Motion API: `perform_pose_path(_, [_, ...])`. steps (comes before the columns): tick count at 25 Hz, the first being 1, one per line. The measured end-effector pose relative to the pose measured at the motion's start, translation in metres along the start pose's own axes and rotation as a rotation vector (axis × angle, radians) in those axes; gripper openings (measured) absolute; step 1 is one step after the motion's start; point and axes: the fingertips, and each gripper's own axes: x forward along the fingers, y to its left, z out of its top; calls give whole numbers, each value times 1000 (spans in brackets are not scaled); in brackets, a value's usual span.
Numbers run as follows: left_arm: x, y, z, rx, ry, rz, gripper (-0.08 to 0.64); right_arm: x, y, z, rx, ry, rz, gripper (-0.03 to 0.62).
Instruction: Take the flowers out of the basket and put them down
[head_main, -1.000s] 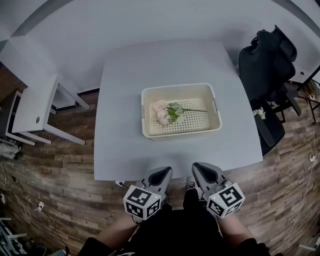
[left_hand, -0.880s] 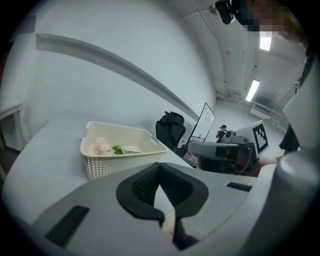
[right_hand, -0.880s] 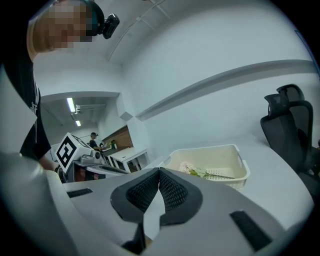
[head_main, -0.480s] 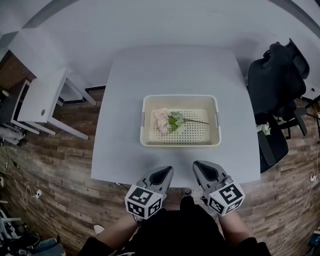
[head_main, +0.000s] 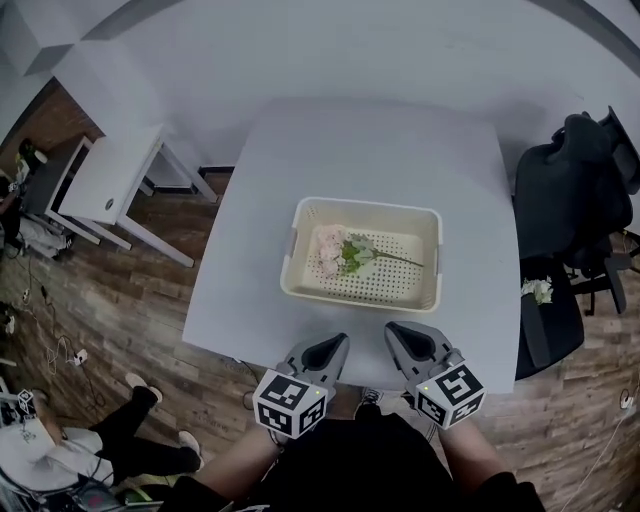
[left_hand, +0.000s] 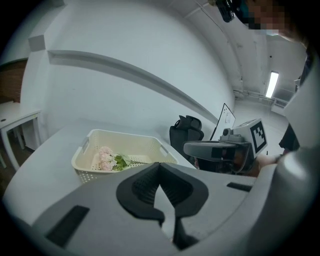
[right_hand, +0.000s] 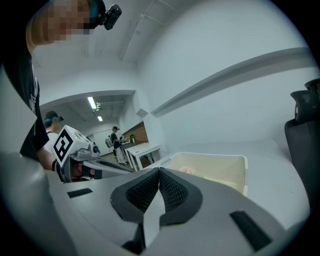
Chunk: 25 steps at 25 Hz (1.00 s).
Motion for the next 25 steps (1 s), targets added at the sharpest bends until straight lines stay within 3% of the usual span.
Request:
perform_pose_path(12, [6, -14, 2, -16, -15, 44, 6, 4, -15, 9, -72, 37, 53, 23])
perform_pose_path(25, [32, 8, 29, 45, 38, -128, 8, 40, -34, 19, -94, 100, -87, 25])
